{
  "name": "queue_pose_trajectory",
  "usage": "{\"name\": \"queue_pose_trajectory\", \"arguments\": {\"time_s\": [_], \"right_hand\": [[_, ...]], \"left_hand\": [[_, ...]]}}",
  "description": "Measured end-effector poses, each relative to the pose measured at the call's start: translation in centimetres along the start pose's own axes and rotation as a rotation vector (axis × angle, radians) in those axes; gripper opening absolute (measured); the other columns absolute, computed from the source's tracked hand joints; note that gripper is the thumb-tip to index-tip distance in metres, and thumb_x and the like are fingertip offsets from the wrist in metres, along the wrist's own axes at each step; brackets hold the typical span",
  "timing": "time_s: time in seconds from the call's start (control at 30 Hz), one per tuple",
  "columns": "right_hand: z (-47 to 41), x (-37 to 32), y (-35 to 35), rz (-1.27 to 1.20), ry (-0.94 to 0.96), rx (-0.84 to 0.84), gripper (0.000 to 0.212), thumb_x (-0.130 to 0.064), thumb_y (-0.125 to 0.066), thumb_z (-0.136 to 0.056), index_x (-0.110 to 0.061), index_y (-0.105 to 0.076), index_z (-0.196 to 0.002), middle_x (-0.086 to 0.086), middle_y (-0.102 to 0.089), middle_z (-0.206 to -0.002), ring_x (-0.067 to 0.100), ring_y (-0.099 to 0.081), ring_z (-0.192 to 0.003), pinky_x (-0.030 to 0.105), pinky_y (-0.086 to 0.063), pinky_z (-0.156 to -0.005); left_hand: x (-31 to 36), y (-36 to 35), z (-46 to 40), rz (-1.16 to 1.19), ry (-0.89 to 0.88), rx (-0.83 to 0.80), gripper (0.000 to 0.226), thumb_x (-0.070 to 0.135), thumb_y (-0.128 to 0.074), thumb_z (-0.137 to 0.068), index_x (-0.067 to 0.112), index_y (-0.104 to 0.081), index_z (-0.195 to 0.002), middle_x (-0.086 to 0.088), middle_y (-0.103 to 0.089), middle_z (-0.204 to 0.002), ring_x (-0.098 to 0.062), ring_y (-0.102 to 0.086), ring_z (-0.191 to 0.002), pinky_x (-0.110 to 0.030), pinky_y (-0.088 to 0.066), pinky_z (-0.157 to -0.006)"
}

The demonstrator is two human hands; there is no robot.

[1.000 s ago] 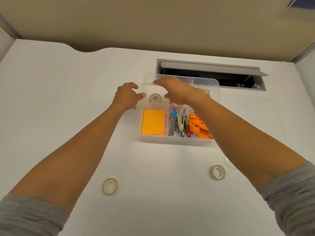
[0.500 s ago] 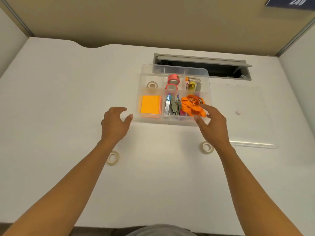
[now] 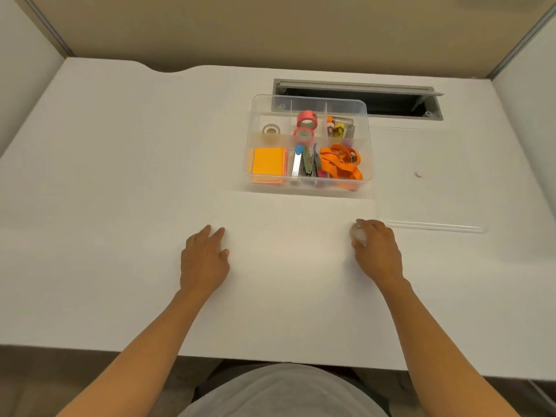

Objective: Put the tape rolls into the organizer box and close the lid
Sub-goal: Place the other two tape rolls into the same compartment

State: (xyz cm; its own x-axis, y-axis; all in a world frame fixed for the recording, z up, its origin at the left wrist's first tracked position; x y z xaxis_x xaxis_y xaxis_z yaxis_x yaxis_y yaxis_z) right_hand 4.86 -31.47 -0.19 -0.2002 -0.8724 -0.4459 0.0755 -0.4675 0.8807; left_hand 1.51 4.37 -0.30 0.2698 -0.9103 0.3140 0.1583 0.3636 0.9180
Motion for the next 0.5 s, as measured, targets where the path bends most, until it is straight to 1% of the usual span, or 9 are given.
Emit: {"name": "queue_pose_trajectory", "arguments": {"time_s": [0.07,0.17,0.23,0.33,0.37,0.43,0.5], "right_hand": [[0.1,-0.2,-0.1,-0.018,-0.001,-0.002,0.048,-0.016,-0.063,-0.086,-0.018,-0.051,-0.132,0.006,-0.050,-0.133,0.028,-0.040,-0.125,0.042,-0.045,-0.086],[0.1,-0.5,-0.4,-0.039,-0.005,-0.039,0.051,-0.020,-0.067,-0.082,-0.020,-0.051,-0.131,0.008,-0.050,-0.128,0.029,-0.043,-0.121,0.041,-0.045,-0.085],[0.1,-1.0,-0.5,-0.095,-0.008,-0.057,0.052,-0.021,-0.069,-0.081,-0.021,-0.052,-0.130,0.008,-0.050,-0.127,0.029,-0.047,-0.118,0.038,-0.044,-0.088],[0.0,-2.2,-0.3,-0.272,-0.007,-0.055,0.050,-0.024,-0.072,-0.080,-0.022,-0.056,-0.127,0.007,-0.054,-0.123,0.026,-0.055,-0.109,0.032,-0.042,-0.090],[0.0,-2.7,-0.2,-0.336,-0.002,-0.053,0.049,-0.025,-0.073,-0.079,-0.023,-0.057,-0.126,0.006,-0.055,-0.122,0.023,-0.056,-0.104,0.029,-0.043,-0.088],[-0.2,-3.8,0.2,-0.418,0.014,-0.056,0.047,-0.028,-0.074,-0.079,-0.027,-0.058,-0.123,0.000,-0.056,-0.119,0.015,-0.058,-0.096,0.021,-0.044,-0.081],[-0.6,-5.1,0.7,-0.473,0.029,-0.056,0.045,-0.030,-0.075,-0.079,-0.028,-0.059,-0.121,-0.005,-0.056,-0.117,0.008,-0.058,-0.091,0.013,-0.042,-0.073]], "left_hand": [[-0.1,-0.1,0.5,0.087,-0.017,0.037,0.043,0.017,-0.054,-0.094,0.013,-0.051,-0.136,-0.012,-0.043,-0.148,-0.032,-0.032,-0.137,-0.045,-0.032,-0.110],[-0.3,-0.1,0.6,0.168,-0.038,0.042,0.038,0.011,-0.058,-0.091,0.007,-0.058,-0.129,-0.013,-0.052,-0.137,-0.033,-0.040,-0.130,-0.043,-0.035,-0.108],[-0.1,0.1,0.6,0.249,-0.041,0.042,0.038,0.011,-0.061,-0.089,0.008,-0.059,-0.127,-0.010,-0.055,-0.131,-0.030,-0.043,-0.125,-0.036,-0.036,-0.105],[0.5,0.8,0.4,0.364,-0.050,0.063,0.037,0.015,-0.064,-0.089,0.013,-0.060,-0.125,-0.004,-0.055,-0.128,-0.024,-0.047,-0.123,-0.024,-0.033,-0.100],[0.9,1.2,0.3,0.393,-0.063,0.074,0.036,0.016,-0.066,-0.088,0.015,-0.061,-0.124,-0.003,-0.055,-0.127,-0.022,-0.049,-0.121,-0.023,-0.033,-0.100],[1.8,2.1,0.0,0.462,-0.098,0.091,0.035,0.020,-0.067,-0.087,0.017,-0.062,-0.122,-0.001,-0.057,-0.126,-0.019,-0.053,-0.115,-0.027,-0.040,-0.100],[2.9,3.1,-0.4,0.523,-0.144,0.116,0.034,0.021,-0.069,-0.086,0.019,-0.063,-0.120,0.002,-0.058,-0.123,-0.016,-0.055,-0.111,-0.030,-0.046,-0.097]]}}
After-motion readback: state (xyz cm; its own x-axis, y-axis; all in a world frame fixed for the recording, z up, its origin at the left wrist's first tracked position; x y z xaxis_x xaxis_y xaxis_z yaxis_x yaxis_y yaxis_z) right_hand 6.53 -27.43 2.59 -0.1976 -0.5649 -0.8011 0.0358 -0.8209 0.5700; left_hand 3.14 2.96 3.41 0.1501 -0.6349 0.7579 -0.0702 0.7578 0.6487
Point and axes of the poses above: each hand's wrist, its own z-axis away from the middle knuckle, its own y-axis out of the back of the hand, x = y × z, the point moved 4 cm from there along -z, towards the middle knuckle
